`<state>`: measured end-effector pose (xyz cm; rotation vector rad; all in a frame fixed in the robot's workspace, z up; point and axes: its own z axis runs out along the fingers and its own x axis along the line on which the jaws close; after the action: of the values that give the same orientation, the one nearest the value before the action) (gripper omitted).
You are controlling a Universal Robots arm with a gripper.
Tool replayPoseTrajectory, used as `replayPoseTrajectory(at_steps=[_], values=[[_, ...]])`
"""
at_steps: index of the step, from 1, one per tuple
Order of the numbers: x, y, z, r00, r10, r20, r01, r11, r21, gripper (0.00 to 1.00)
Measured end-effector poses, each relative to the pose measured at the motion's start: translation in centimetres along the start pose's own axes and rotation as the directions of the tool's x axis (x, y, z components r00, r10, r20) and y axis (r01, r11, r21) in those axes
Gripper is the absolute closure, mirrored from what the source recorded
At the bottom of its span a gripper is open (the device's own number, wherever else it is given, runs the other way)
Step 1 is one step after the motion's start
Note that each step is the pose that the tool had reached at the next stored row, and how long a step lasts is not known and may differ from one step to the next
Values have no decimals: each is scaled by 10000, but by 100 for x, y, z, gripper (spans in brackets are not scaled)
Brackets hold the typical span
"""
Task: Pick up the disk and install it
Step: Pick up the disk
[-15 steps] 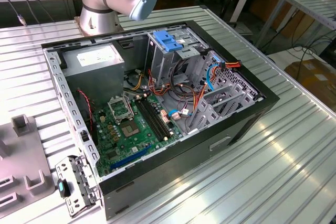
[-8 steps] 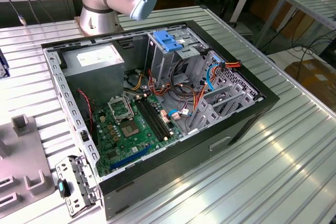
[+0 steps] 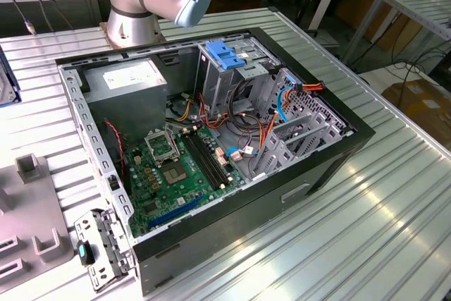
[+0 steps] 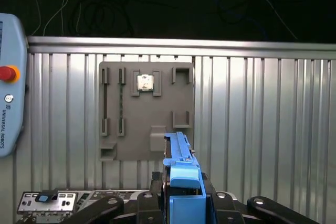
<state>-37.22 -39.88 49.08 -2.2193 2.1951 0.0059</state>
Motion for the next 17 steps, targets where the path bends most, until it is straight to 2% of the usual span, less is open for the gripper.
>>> replayPoseTrajectory(at_steps=[17], values=[[17, -190, 2, 10000, 0, 0, 0, 10000, 0, 63]])
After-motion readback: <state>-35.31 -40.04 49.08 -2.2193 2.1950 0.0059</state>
